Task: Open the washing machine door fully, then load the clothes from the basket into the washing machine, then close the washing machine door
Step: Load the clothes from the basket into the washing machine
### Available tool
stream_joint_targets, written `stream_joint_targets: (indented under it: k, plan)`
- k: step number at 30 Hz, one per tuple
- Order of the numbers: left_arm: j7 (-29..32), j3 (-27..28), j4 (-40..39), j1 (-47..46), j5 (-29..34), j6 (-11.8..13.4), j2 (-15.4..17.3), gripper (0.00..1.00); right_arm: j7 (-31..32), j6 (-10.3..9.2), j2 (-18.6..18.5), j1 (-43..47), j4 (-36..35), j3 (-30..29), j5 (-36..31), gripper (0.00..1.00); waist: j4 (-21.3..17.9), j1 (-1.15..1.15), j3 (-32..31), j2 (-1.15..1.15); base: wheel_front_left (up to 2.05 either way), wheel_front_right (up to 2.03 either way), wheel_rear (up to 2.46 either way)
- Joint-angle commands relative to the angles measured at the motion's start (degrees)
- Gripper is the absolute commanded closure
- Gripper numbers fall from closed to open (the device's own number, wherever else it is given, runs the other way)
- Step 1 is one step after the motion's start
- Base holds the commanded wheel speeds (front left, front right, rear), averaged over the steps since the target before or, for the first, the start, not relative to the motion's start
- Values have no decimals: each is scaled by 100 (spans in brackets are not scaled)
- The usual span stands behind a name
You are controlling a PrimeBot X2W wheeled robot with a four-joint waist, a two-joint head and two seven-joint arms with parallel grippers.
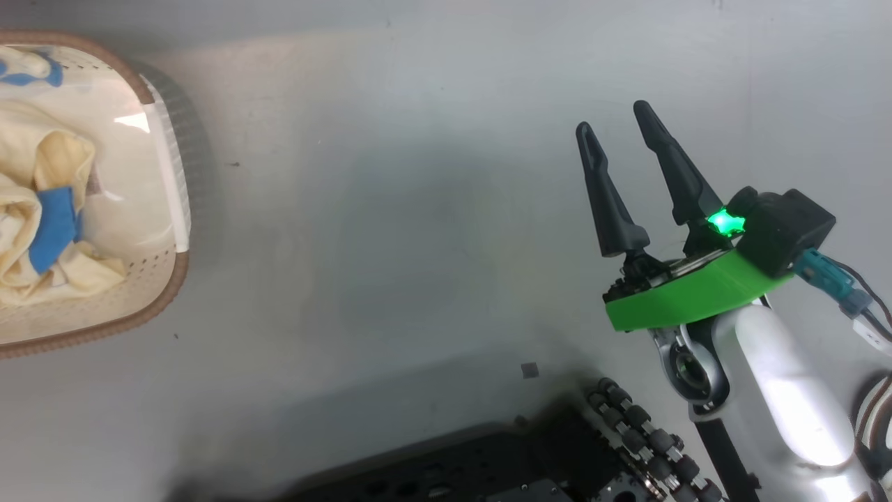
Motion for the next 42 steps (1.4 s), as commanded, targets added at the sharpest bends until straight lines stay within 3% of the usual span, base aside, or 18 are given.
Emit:
stream_joint_targets:
  k: [1,17,27,42]
  plan:
    - [-35,171,-97,2,-45,3,197,0,-38,0,10,130,-122,46,-55,0,58,0,-65,0,0,0,0]
    - [-36,676,-712,1406,34,3,72,0,-38,0,10,111,41,-205,-344,0,485,0,-795,0,0,0,0]
    - [-37,1924,-1310,3207,369,3,-315,0,-38,0,10,210,222,-461,-538,0,816,0,-1674,0,0,0,0]
    - [-37,3553,-2375,6184,1662,3,-982,0,-38,0,10,730,465,-693,-712,0,1138,0,-3333,0,0,0,0]
